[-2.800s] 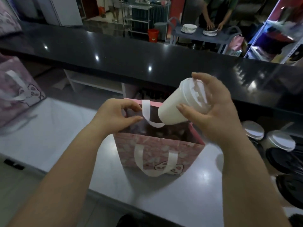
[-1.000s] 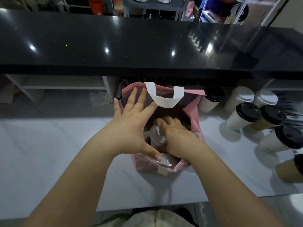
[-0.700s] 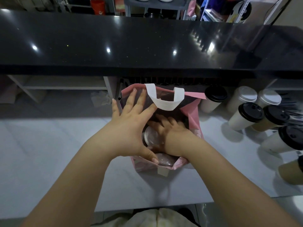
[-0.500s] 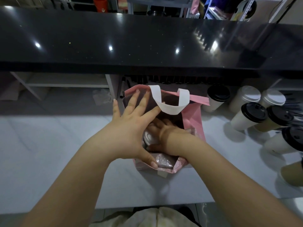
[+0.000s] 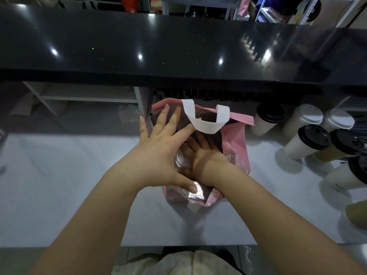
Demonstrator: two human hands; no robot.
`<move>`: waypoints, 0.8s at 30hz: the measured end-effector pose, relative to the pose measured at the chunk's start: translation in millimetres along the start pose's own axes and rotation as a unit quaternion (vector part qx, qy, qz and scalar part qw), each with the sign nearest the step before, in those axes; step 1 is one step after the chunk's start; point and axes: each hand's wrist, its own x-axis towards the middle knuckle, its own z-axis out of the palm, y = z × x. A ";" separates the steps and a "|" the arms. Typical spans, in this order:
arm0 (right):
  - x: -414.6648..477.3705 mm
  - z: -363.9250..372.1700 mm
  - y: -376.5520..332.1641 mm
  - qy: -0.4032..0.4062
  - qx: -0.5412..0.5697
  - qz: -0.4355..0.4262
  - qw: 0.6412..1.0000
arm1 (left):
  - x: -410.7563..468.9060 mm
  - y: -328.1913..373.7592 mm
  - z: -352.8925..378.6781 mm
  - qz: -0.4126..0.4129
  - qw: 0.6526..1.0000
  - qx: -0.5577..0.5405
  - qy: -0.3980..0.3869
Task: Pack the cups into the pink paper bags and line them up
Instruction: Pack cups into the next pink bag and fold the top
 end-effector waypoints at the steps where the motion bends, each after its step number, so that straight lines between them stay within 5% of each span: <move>1: -0.1 2.7 2.3 -0.003 0.001 -0.013 1.000 | -0.6 -0.1 0.7 0.001 1.000 0.001 0.003; 14: -1.0 -13.7 13.5 -0.074 0.049 -0.029 0.996 | 3.0 5.2 -4.5 -0.031 0.998 -0.031 0.043; 18: -19.6 -58.2 33.6 0.013 0.128 -0.011 0.992 | 9.3 16.5 -19.4 -0.081 0.984 -0.007 0.157; 24: -67.8 -89.2 84.9 0.133 0.161 0.027 0.978 | 14.1 56.3 -29.8 -0.123 0.964 0.068 0.226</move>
